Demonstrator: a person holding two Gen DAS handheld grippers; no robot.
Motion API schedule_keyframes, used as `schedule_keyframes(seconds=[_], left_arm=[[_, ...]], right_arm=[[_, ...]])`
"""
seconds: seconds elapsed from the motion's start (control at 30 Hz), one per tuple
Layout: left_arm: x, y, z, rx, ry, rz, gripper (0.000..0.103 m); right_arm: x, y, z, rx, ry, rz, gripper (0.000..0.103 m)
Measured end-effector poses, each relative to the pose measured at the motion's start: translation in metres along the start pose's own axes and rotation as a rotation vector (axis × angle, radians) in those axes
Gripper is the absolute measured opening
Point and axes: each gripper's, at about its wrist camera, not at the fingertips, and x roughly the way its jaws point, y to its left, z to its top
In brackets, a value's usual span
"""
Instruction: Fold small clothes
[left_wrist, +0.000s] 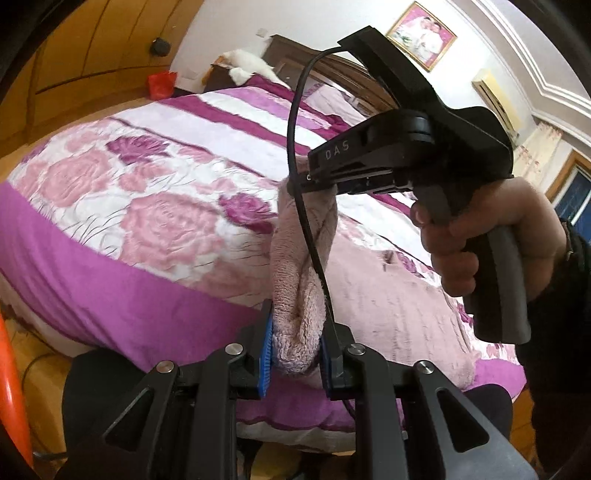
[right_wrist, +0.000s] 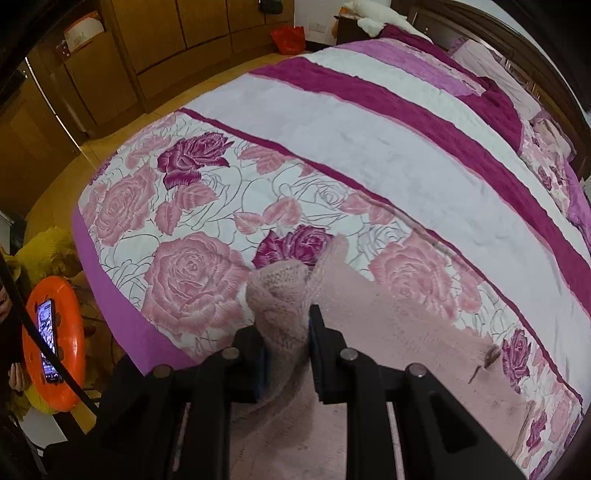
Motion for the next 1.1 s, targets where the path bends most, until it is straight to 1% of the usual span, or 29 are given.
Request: schedule_keyframes(seconds=[0.13,0.23,0.27,0.37,0.5,0.7,1.1], left_arm=[[0.001,-0.026,0.005,0.040,-0.004,-0.019,0.000],[0.003,-0.044,0.008,0.056,0.012,-0.035,0.000],[0.003,-0.049,0.008,0.062,0.015,-0.039,0.000],[0.004,-0.068,0.010,0.106,0.017,-0.040,0.000],[0.007,-0.094,0.010,0.173,0.032,-0.058,0.000],[0.017,-0.127,0.007,0.248,0.068,-0.084,0.000],[0.045,-0.185,0.001,0.342,0.130,-0.138,0.000]], right_arm=[[-0.013,-0.022,-0.003,0.012,-0.011,0.025,0.019],[-0.022,-0.035,-0.005,0.000,-0.018,0.046,0.019],[-0.026,-0.040,-0.005,-0.005,-0.024,0.064,0.019],[-0.037,-0.051,-0.009,-0.011,-0.039,0.086,0.019],[-0.049,-0.068,-0.015,-0.007,-0.051,0.082,0.020],[-0.064,-0.095,-0.030,0.008,-0.069,0.055,0.020],[-0.080,-0.156,-0.058,0.058,-0.083,0.017,0.020]])
